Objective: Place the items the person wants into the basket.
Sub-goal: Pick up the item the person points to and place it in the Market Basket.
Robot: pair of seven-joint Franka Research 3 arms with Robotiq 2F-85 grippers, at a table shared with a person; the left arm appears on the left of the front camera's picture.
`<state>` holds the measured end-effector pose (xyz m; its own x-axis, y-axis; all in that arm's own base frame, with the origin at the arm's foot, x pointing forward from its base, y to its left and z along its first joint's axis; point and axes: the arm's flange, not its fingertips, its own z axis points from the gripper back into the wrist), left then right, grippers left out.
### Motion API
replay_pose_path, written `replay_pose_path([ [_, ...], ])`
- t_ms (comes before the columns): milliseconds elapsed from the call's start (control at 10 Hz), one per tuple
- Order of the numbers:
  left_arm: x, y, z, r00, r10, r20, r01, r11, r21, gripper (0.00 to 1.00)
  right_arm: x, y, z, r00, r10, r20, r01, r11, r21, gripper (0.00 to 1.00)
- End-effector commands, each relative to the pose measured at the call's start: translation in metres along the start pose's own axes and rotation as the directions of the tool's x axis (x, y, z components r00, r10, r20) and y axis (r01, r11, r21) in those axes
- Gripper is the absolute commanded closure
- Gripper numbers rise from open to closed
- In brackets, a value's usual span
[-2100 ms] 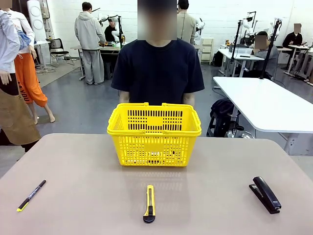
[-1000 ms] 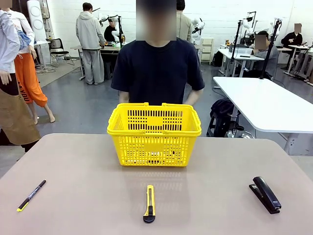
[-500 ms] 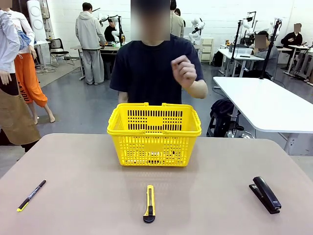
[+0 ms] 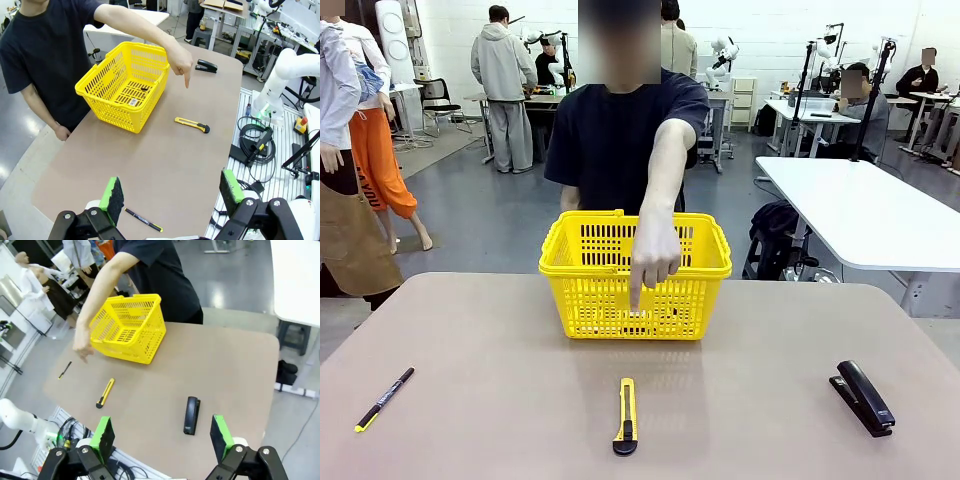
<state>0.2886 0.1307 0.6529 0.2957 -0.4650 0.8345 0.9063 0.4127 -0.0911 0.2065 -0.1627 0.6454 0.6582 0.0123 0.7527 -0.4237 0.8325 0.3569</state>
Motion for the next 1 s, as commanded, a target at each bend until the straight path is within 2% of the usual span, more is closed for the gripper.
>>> replay_pose_path([
  [0,-0.0011,0.0003,0.0008,1.000,-0.023,0.017,0.023,1.000,-0.004,0.00,0.0022,-0.0104,0.0006,1.000,0.004,-0.003,-0.004,1.000,0.031,0.00],
  [900,-0.0011,0.0003,0.0008,1.000,-0.023,0.017,0.023,1.000,-0.004,0.00,0.0022,-0.0104,0.0006,1.000,0.004,-0.003,-0.004,1.000,0.031,0.00],
])
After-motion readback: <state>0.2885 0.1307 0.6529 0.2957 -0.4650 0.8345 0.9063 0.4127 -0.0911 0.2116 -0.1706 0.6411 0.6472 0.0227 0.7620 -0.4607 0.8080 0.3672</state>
